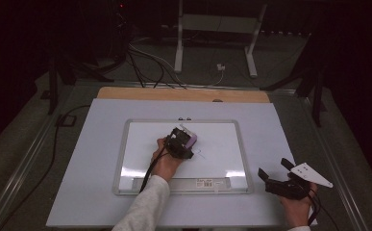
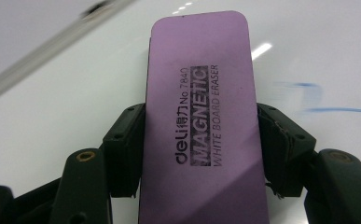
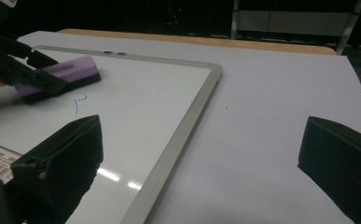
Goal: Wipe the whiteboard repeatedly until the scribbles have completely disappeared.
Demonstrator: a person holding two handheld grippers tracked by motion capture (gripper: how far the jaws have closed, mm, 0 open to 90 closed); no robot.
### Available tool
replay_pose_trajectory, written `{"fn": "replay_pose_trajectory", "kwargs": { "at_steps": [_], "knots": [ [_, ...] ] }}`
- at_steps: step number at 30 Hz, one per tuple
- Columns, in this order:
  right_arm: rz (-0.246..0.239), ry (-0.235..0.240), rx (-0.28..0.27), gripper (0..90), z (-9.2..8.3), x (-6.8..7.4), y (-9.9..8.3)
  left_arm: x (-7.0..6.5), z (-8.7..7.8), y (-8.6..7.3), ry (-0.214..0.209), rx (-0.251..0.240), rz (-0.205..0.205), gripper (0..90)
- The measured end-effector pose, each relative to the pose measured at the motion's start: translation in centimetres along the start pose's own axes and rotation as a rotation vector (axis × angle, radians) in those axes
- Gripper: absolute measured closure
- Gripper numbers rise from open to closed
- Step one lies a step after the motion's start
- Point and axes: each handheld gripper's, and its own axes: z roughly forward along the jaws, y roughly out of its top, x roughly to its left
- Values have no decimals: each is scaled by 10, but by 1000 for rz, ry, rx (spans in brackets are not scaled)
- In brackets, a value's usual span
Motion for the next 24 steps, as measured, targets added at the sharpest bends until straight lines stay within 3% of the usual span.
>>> {"fn": "replay_pose_trajectory", "kwargs": {
  "at_steps": [2, 4, 6, 7, 10, 14, 15, 18, 21, 24],
  "knots": [
    [2, -1, 1, 0, 0, 0, 0, 9, 2, 0, 29, 9, -39, 403],
    [0, 0, 0, 0, 0, 0, 0, 16, 4, -1, 21, 11, -88, 404],
    [-4, 0, 2, 0, 1, 0, 0, 13, 4, 1, 30, 16, -74, 404],
    [-5, 1, 3, 0, 1, 0, 0, 11, 4, 2, 11, 14, -68, 404],
    [-6, 4, 7, 0, 2, 1, 0, -1, 3, 5, -29, 7, -29, 405],
    [-7, 4, 8, 0, 2, 2, 0, -26, -4, 5, -127, -15, 85, 407],
    [-6, 3, 8, 0, 2, 2, 0, -30, -5, 6, -125, -16, 109, 407],
    [-8, 1, 6, 0, 1, 1, 0, -29, -2, 9, -87, -4, 100, 406],
    [-4, 0, 2, 0, 0, 1, 0, -19, 3, 13, 23, 14, 84, 406],
    [-1, -4, -1, 0, -1, -1, 0, 0, 8, 13, 76, 34, 3, 406]
  ]
}}
